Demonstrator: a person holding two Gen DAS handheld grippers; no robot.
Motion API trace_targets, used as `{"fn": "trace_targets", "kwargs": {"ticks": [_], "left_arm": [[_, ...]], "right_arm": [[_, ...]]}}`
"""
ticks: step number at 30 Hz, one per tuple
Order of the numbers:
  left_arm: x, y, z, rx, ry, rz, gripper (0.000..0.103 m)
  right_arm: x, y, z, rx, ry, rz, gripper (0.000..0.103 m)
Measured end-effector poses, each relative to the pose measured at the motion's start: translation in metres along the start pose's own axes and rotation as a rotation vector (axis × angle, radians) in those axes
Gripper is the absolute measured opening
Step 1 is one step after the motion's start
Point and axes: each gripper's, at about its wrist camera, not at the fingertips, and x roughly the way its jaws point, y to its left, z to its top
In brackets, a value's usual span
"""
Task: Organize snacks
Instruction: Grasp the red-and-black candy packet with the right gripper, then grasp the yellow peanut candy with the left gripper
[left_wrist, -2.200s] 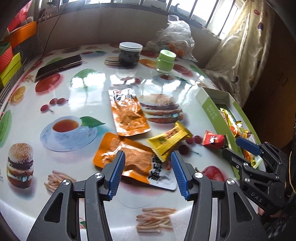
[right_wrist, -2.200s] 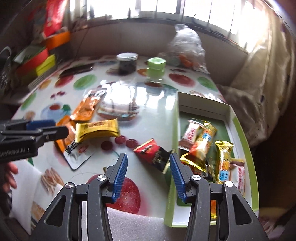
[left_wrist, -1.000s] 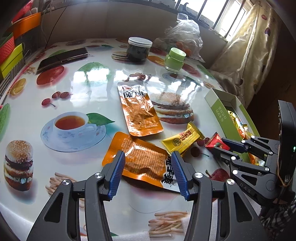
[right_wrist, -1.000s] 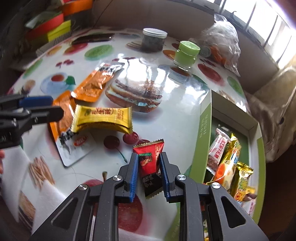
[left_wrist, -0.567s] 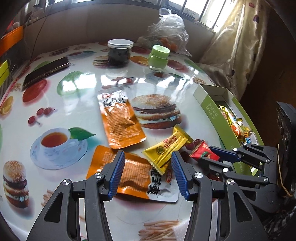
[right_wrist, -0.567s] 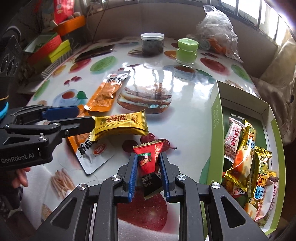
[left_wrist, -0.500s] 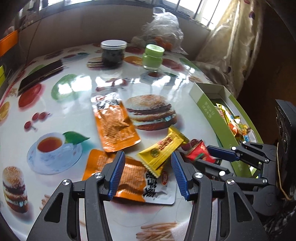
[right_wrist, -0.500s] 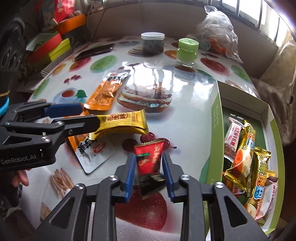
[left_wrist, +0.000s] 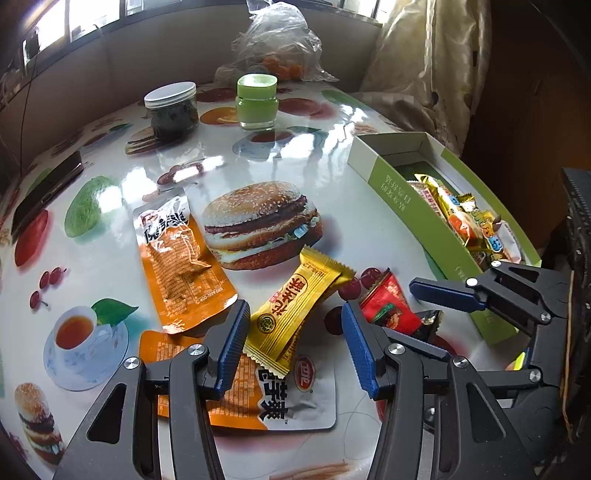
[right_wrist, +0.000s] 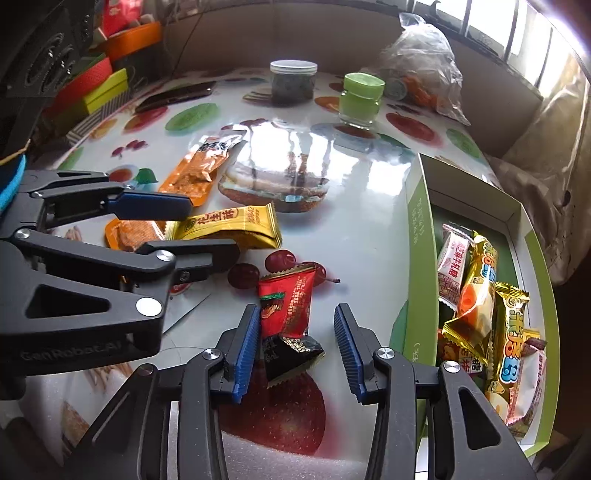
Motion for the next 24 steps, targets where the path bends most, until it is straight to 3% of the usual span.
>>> {"fn": "trace_targets", "kwargs": {"ticks": [7,19,24], "left_arm": [[0.0097,0.0021,0.0013,-0.007,0.018,0.024,0.053],[0.0111,0.0011,0.0033,-0.022,0.002,0.028,0.052],[0.0106,-0.0005,0.0026,-0.024,-0.003,0.023,0.038]], "right_arm": [[-0.0022,0.0013,-0.0033,0.016,-0.008,-0.018,0.029],[-0.0036,-0.0013,-0.0075,0.078,-0.032,0.007,0.025],[-0.0039,-0.0008,-0.0086,0.078,-0.034,0.002,0.025]]}}
